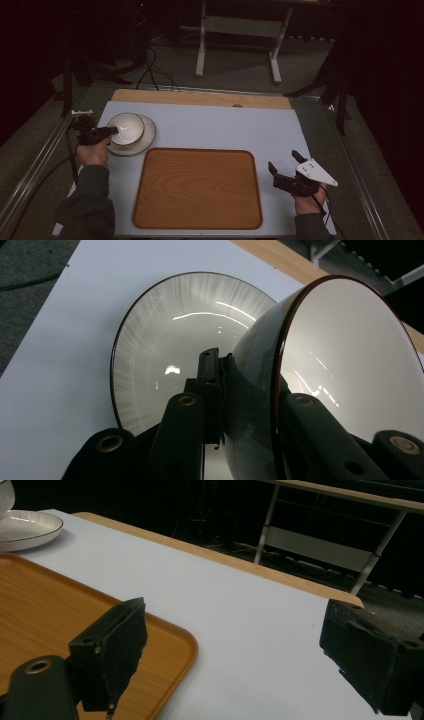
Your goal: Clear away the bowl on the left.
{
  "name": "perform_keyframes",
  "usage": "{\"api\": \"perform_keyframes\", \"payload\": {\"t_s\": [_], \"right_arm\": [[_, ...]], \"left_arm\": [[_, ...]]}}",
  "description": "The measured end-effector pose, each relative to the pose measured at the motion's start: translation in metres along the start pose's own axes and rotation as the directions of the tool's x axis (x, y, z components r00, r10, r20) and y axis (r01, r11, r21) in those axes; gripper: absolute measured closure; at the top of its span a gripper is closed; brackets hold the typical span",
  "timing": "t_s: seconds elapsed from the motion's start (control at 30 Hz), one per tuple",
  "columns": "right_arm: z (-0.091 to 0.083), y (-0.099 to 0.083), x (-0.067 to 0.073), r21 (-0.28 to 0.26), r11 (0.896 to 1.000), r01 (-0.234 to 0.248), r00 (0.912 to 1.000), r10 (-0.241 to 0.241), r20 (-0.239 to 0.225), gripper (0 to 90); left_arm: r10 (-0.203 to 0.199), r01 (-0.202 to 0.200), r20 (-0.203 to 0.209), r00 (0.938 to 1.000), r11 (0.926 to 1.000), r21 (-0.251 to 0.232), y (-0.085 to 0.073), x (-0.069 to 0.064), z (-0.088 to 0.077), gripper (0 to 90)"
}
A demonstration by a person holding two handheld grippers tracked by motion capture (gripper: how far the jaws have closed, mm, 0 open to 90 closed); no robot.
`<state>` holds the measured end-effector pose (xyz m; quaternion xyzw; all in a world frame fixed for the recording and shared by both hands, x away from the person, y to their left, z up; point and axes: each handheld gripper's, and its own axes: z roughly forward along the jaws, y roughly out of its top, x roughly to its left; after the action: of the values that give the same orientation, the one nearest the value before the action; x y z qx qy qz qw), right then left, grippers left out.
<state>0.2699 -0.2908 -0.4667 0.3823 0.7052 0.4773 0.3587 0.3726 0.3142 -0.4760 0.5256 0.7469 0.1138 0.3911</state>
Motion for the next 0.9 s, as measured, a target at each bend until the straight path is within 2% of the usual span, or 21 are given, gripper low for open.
{"api": "perform_keyframes", "payload": {"t_s": [0.5, 0.63, 0.9], "right_arm": [[0.000, 0.000, 0.000, -0.003, 1.000, 0.003, 1.0000, -0.003, 0.003, 11.2], [-0.001, 0.000, 0.000, -0.003, 1.000, 0.003, 1.0000, -0.003, 0.002, 11.2], [-0.001, 0.000, 0.000, -0.004, 1.000, 0.001, 1.0000, -0.001, 0.003, 11.3]], "left_arm": [[0.065, -0.064, 0.044, 0.9969, 0.9974, -0.032, -0.005, -0.012, -0.020, 79.1], [0.099, -0.097, 0.052, 0.9937, 0.9945, -0.040, -0.008, -0.018, -0.025, 79.2], [0.134, -0.129, 0.088, 0.9871, 0.9901, -0.056, -0.013, -0.028, -0.034, 79.3]]}}
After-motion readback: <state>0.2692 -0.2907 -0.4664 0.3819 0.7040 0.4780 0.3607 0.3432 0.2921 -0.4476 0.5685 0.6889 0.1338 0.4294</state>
